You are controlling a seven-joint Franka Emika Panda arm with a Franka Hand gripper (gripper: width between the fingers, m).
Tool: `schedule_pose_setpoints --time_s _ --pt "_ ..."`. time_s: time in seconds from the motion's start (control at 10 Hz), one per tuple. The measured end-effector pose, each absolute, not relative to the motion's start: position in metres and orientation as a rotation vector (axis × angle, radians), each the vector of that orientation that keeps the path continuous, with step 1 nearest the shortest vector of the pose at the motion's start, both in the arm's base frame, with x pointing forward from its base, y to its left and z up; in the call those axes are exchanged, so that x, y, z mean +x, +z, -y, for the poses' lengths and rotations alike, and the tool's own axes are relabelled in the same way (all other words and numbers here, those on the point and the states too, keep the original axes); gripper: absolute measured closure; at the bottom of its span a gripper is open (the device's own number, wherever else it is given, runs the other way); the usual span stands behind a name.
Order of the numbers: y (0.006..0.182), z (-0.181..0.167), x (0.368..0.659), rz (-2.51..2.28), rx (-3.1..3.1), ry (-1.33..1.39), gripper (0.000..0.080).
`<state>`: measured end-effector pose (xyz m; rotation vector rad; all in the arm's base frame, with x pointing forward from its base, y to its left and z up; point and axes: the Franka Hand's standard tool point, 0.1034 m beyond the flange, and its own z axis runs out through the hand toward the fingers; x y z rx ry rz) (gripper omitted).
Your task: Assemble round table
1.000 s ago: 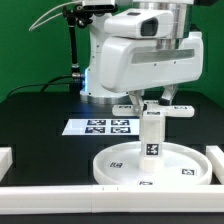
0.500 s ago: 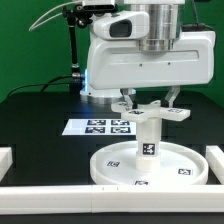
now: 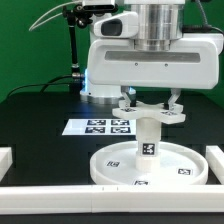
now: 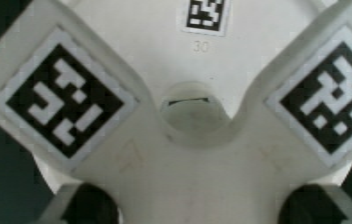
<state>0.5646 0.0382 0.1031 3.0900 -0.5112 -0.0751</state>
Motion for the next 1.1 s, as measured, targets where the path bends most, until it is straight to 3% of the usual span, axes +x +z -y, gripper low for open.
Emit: schedule_pose_setpoints --time_s 0.5,1.1 --pt "0.1013 -0.0398 0.5652 1.286 2.916 -0.078 0.0356" --pt "0.1010 -0.0421 0.5662 1.823 2.614 -0.082 0.0356"
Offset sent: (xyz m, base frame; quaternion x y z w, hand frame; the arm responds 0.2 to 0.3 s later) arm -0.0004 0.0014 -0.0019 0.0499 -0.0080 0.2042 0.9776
